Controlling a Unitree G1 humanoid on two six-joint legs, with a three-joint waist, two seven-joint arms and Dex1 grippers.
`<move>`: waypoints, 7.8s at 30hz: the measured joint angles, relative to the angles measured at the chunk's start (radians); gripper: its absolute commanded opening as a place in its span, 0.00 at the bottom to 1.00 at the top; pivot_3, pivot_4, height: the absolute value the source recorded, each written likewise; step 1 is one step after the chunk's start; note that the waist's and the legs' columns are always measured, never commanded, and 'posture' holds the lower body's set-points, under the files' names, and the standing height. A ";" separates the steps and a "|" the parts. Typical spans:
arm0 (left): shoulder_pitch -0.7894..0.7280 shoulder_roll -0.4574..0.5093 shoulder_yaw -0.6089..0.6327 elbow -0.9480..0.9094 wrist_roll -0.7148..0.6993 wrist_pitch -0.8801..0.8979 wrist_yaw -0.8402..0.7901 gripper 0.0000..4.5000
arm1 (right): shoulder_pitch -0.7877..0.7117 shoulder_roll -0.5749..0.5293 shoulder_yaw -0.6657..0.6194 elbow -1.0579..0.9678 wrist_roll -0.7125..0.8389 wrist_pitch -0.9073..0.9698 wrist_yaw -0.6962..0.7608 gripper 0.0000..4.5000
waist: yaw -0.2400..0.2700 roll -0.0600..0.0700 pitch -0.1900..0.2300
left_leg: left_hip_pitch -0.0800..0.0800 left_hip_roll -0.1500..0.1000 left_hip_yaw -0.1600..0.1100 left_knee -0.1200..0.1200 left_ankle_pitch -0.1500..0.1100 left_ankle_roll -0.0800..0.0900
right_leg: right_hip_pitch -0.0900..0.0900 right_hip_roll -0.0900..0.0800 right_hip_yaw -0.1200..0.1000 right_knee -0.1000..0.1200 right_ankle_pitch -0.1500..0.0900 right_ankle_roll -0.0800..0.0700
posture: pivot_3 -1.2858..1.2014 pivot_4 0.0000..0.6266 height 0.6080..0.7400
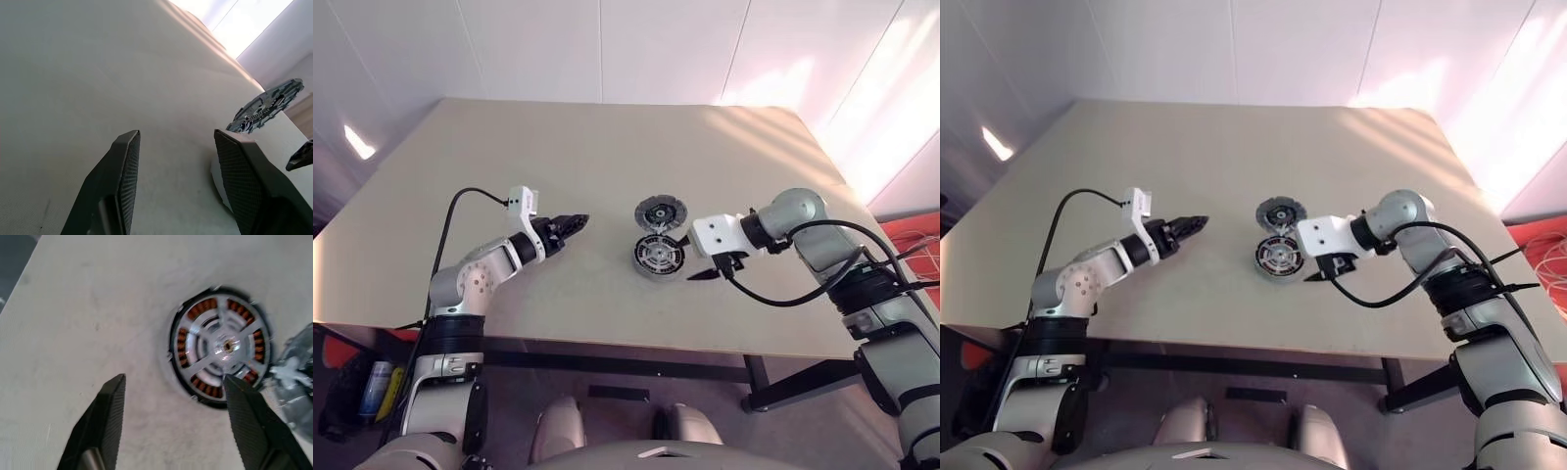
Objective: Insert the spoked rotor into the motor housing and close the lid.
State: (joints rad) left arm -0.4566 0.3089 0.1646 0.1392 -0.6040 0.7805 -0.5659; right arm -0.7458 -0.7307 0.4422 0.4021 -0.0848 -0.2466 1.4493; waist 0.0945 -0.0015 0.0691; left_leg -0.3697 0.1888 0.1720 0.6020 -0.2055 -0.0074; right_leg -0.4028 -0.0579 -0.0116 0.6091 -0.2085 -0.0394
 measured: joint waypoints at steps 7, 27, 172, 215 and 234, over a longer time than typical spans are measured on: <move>0.040 0.080 -0.162 -0.080 0.101 -0.049 -0.092 0.57 | -0.062 0.085 0.044 0.138 -0.079 -0.142 -0.006 0.87 | -0.003 0.000 0.000 | 0.000 0.001 0.000 0.002 0.000 0.000 | -0.001 0.000 -0.001 0.004 -0.001 -0.002 | 0.52 0.00 1.00; 0.026 0.084 -0.189 -0.069 0.148 -0.112 -0.149 0.57 | -0.034 0.108 0.043 0.123 -0.097 -0.150 -0.024 0.87 | -0.002 0.000 0.000 | 0.001 0.001 0.000 0.007 0.001 -0.001 | 0.000 0.000 0.000 0.010 -0.001 -0.002 | 0.52 0.00 1.00; -0.045 0.104 -0.055 0.025 0.059 0.034 -0.149 0.57 | 0.075 0.090 -0.205 -0.478 0.239 1.001 -0.487 0.01 | 0.004 0.002 0.002 | 0.000 0.000 -0.021 -0.004 0.015 -0.022 | -0.001 0.001 -0.012 0.015 -0.004 -0.008 | 0.52 0.00 1.00; -0.017 0.114 -0.021 -0.013 0.061 0.048 -0.072 0.57 | 0.054 0.210 -0.195 -0.286 0.278 1.005 -0.642 0.01 | 0.002 0.001 0.002 | 0.000 0.000 -0.021 -0.004 0.017 -0.023 | 0.001 0.001 -0.014 0.015 -0.003 -0.009 | 0.52 0.00 1.00; -0.085 0.167 0.045 -0.021 0.054 0.044 -0.059 0.57 | 0.045 0.445 -0.121 -0.312 0.263 1.054 -0.710 0.01 | 0.003 0.001 0.002 | 0.001 0.000 -0.022 -0.004 0.017 -0.024 | 0.002 0.001 -0.014 0.015 -0.003 -0.009 | 0.52 0.00 1.00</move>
State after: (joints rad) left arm -0.5415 0.4761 0.2094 0.1182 -0.5498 0.8244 -0.6249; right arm -0.7012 -0.2854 0.3216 0.0904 0.1779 0.8074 0.7394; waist 0.0980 -0.0008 0.0706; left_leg -0.3690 0.1885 0.1503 0.5983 -0.1884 -0.0311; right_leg -0.4011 -0.0568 -0.0255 0.6237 -0.2116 -0.0480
